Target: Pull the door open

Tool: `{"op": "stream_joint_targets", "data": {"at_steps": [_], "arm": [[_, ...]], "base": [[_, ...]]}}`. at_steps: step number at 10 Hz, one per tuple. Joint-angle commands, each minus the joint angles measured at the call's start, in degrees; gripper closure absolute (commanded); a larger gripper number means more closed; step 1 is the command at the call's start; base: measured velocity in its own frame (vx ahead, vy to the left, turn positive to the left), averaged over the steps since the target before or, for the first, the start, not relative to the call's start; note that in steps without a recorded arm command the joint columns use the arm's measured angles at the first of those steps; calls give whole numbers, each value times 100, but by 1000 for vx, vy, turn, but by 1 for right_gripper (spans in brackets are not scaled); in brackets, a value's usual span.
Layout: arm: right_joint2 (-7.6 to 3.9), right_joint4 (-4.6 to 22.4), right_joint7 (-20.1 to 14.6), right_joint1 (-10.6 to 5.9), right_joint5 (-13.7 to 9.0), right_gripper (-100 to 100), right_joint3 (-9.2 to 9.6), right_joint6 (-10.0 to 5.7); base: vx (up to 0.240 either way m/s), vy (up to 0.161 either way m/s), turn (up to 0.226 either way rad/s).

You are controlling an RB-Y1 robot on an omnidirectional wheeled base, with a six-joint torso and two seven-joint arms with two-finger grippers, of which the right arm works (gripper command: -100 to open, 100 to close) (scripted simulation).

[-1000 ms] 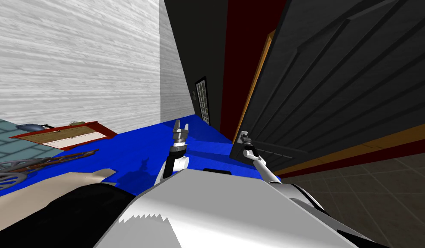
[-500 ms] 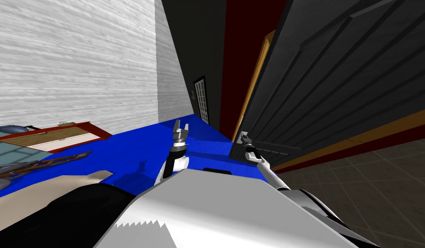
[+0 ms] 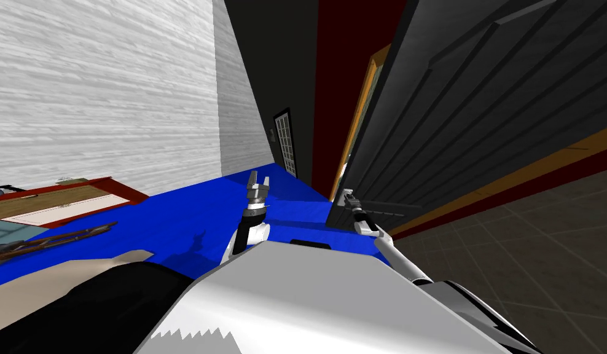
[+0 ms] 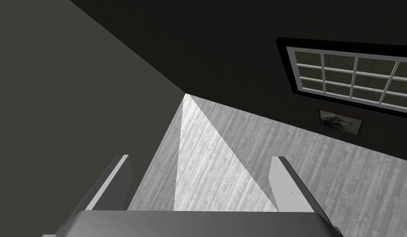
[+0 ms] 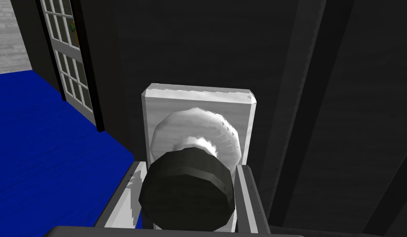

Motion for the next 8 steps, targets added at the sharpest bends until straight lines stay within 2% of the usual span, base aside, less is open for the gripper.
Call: {"op": "stream_joint_targets", "data": {"at_steps": [1, 3, 6, 7, 8], "arm": [[-215, -156, -242, 112, 28, 100, 155, -100], [-491, -397, -552, 310, 86, 100, 461, -199], [-787, -656, -899, 521, 148, 100, 780, -304], [-719, -632, -811, 504, 138, 100, 724, -253], [-840, -664, -981, 565, 243, 100, 841, -406]], "base": [[-29, 10, -72], [-45, 8, -112], [-43, 4, -86], [-20, 2, -14], [2, 7, -76]]}}
